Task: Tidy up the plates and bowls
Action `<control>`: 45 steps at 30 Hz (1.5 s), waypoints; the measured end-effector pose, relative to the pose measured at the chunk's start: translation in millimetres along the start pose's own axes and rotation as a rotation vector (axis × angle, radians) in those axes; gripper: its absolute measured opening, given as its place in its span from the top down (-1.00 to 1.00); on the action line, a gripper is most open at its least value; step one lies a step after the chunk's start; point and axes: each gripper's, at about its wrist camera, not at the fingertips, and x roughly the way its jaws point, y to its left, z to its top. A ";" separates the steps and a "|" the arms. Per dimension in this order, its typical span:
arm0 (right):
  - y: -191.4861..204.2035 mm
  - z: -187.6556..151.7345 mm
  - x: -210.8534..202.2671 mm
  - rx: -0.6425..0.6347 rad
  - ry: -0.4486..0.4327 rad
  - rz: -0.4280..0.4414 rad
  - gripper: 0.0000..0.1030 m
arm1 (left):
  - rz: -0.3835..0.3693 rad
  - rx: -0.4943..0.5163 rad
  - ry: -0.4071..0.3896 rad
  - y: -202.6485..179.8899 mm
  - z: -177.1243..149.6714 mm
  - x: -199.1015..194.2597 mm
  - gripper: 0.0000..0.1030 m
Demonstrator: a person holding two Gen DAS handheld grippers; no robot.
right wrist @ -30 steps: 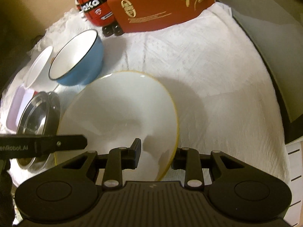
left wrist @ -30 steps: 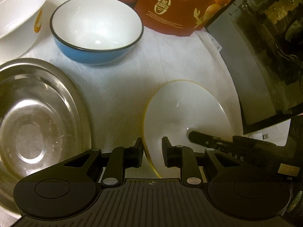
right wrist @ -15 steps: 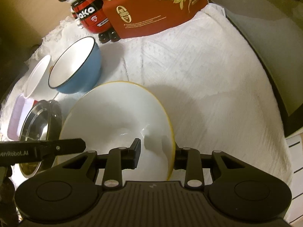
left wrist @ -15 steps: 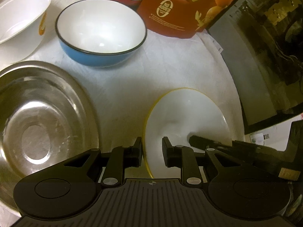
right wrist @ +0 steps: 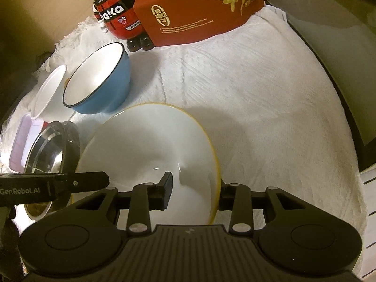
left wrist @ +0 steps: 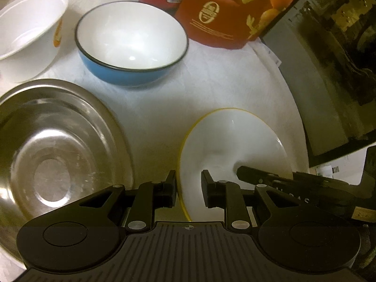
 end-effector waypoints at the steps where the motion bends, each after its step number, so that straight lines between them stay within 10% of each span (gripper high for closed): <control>1: 2.2 0.0 0.8 -0.003 0.003 0.008 0.29 | 0.003 -0.008 -0.008 3.5 1.3 -1.4 0.52; 21: 14.7 0.9 9.9 -0.098 0.028 -0.005 0.30 | -0.058 -0.037 -0.011 20.7 5.7 -5.4 0.51; 27: 17.9 23.2 -23.8 -0.177 -0.083 -0.041 0.29 | -0.073 -0.054 -0.108 30.2 22.9 -43.2 0.50; 36: 55.9 82.3 -23.0 -0.260 -0.143 -0.022 -0.08 | 0.118 -0.206 -0.269 68.3 86.6 -60.8 0.50; 45: 95.5 134.8 39.5 -0.277 -0.069 -0.008 -0.36 | 0.177 -0.263 -0.261 86.5 110.0 -29.1 0.50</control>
